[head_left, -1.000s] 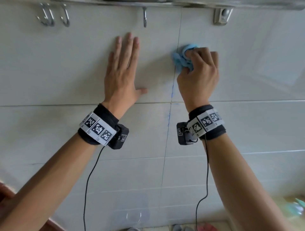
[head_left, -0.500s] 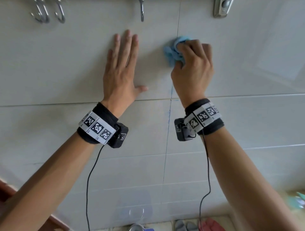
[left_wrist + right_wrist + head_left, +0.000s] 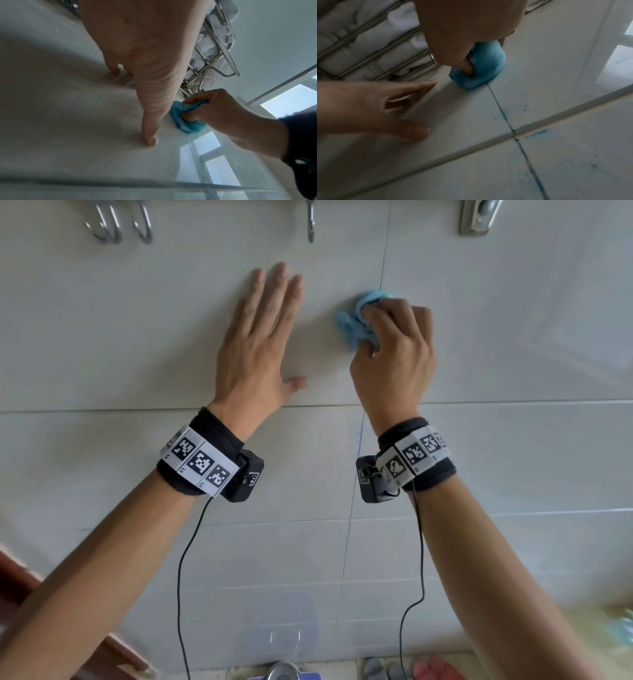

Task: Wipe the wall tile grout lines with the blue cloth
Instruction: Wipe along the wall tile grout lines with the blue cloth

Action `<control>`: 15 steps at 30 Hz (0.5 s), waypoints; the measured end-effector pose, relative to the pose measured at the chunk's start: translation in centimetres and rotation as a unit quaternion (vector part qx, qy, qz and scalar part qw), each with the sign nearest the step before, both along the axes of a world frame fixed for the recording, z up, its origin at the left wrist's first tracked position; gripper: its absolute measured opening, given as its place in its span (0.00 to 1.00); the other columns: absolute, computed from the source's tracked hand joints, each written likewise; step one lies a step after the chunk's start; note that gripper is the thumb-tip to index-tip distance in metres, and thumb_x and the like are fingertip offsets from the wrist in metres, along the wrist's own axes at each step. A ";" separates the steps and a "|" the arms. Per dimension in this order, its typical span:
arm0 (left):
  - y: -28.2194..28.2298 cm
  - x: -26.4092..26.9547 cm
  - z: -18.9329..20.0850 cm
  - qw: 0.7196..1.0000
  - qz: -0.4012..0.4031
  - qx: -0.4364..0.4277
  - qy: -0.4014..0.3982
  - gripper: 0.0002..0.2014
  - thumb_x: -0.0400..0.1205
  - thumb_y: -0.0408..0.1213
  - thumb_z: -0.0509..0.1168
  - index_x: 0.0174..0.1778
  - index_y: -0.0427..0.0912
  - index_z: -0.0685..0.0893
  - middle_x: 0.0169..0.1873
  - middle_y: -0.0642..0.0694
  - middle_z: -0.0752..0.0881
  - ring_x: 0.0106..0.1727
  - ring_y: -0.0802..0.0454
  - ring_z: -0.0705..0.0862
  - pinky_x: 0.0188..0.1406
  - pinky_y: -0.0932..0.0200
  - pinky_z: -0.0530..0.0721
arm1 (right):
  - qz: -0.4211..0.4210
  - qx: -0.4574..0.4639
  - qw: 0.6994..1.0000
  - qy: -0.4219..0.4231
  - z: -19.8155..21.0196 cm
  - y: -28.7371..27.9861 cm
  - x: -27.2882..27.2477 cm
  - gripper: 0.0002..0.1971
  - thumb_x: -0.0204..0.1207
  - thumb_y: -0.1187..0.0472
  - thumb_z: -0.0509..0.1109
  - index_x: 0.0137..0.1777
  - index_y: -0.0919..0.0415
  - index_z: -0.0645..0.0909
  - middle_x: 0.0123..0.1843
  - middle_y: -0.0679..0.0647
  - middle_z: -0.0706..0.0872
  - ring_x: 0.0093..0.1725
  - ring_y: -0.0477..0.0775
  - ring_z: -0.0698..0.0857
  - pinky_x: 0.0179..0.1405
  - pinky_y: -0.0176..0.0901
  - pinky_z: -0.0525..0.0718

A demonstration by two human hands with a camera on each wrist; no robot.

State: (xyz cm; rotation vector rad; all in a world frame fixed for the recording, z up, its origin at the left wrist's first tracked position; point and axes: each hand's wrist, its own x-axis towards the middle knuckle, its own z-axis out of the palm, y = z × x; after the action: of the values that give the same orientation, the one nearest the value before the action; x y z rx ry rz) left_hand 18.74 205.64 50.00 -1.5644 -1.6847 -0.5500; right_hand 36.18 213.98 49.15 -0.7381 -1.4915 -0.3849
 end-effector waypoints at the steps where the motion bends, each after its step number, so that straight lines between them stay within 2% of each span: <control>1: -0.4 -0.4 0.2 1.000 -0.009 -0.007 0.007 0.64 0.72 0.56 0.81 0.94 0.42 0.46 0.93 0.42 0.47 0.93 0.39 0.45 0.93 0.45 0.52 | 0.000 0.003 1.000 0.012 -0.2 0.0 -0.3 0.18 0.67 0.74 0.70 0.51 0.57 0.92 0.54 0.44 0.91 0.56 0.55 0.82 0.36 0.38 0.76; 3: -1.1 -1.6 0.4 0.999 -0.023 -0.021 0.021 0.61 0.74 0.54 0.81 0.94 0.43 0.48 0.93 0.44 0.48 0.94 0.43 0.46 0.93 0.46 0.54 | 0.003 0.009 1.000 0.014 -2.0 0.0 -0.8 0.19 0.68 0.75 0.71 0.54 0.58 0.92 0.56 0.47 0.91 0.59 0.55 0.81 0.39 0.40 0.81; 6: -2.3 -3.2 0.1 0.997 -0.018 -0.043 0.059 0.59 0.75 0.47 0.82 0.94 0.44 0.49 0.93 0.46 0.49 0.94 0.45 0.47 0.92 0.45 0.56 | 0.015 0.000 1.000 -0.021 -7.4 -1.0 -1.8 0.20 0.68 0.77 0.73 0.58 0.60 0.92 0.60 0.52 0.91 0.60 0.59 0.83 0.46 0.48 0.86; 8: -3.0 -3.7 -0.4 0.997 -0.015 -0.052 0.064 0.57 0.76 0.44 0.81 0.94 0.45 0.50 0.93 0.47 0.50 0.94 0.46 0.49 0.91 0.46 0.58 | 0.034 -0.007 0.998 -0.060 -10.9 -2.2 -3.0 0.20 0.70 0.78 0.72 0.58 0.61 0.92 0.60 0.54 0.91 0.60 0.62 0.85 0.53 0.51 0.88; 10: -3.5 -3.8 -0.9 0.997 -0.017 -0.054 0.058 0.53 0.78 0.41 0.78 0.94 0.45 0.51 0.93 0.48 0.51 0.93 0.47 0.50 0.91 0.47 0.58 | 0.059 -0.018 0.994 -0.091 -12.7 -3.1 -3.9 0.19 0.72 0.78 0.70 0.58 0.61 0.92 0.59 0.54 0.91 0.60 0.63 0.86 0.57 0.54 0.88; 15: -3.9 -3.5 -2.2 0.998 -0.027 -0.056 0.029 0.48 0.82 0.36 0.74 0.94 0.43 0.53 0.93 0.46 0.53 0.93 0.45 0.51 0.91 0.47 0.57 | 0.073 -0.043 0.990 -0.109 -11.4 -3.2 -2.8 0.17 0.70 0.75 0.74 0.55 0.58 0.92 0.57 0.49 0.91 0.59 0.60 0.87 0.46 0.51 0.87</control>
State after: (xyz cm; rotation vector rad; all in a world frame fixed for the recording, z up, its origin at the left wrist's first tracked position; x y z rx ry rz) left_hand 15.25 201.77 47.79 -1.6938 -1.6580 -0.4412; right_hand 33.34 210.77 37.71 -0.6649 -1.7657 -0.2994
